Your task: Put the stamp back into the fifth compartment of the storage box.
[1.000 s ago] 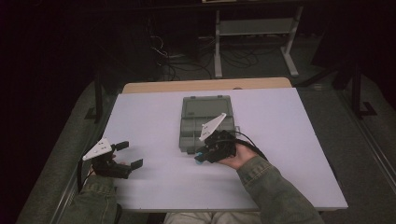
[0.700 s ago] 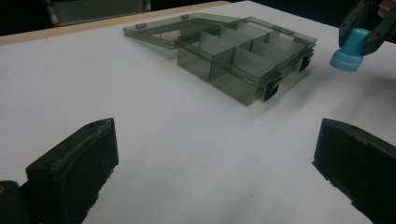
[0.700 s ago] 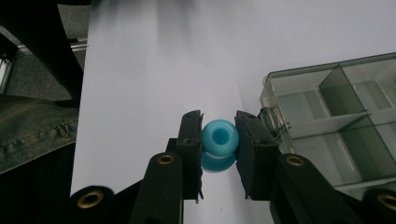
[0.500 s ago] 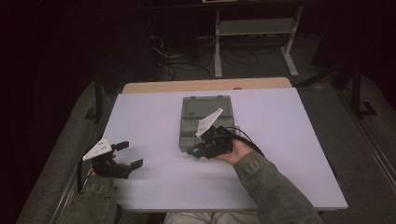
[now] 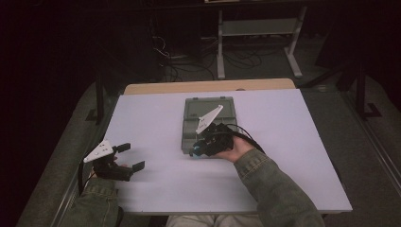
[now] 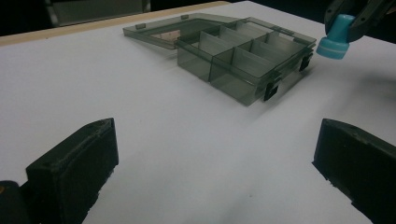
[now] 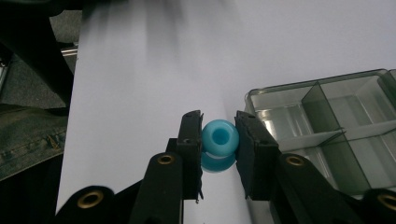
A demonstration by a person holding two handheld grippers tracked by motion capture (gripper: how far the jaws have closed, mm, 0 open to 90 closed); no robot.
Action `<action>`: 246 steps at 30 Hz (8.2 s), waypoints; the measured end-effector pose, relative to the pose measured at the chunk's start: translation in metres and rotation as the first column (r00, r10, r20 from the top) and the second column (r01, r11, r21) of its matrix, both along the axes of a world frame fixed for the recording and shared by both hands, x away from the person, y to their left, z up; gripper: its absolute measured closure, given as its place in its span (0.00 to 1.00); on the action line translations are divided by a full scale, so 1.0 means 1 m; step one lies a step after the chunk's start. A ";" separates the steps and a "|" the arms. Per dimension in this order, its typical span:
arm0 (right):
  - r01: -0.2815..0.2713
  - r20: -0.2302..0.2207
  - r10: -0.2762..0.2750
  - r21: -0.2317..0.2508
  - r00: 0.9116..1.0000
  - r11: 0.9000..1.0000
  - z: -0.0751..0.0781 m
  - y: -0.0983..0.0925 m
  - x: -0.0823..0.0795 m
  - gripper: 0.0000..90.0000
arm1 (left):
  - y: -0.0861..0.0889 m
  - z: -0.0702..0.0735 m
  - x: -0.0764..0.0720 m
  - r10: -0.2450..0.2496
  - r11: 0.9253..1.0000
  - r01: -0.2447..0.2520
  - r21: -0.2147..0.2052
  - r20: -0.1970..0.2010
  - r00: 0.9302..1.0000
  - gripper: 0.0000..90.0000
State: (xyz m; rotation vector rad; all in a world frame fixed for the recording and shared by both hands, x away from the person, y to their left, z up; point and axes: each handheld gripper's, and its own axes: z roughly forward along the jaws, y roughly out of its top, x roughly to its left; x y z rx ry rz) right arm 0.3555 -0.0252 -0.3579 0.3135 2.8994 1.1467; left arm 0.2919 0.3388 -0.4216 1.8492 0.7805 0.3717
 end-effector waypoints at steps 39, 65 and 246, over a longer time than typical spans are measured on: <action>0.029 0.018 -0.029 -0.010 0.999 1.000 0.008 0.020 0.042 0.79 | 0.000 0.000 0.000 0.000 1.000 0.000 -0.002 -0.001 1.000 0.00; 0.059 -0.012 -0.060 -0.058 0.998 0.997 -0.022 0.040 0.069 0.79 | 0.000 0.000 0.000 0.001 1.000 -0.001 -0.006 -0.002 1.000 0.00; 0.539 0.050 -0.594 0.365 0.803 0.759 -0.055 -0.223 -0.070 0.00 | 0.000 0.001 0.000 0.012 1.000 -0.012 0.007 -0.002 1.000 0.00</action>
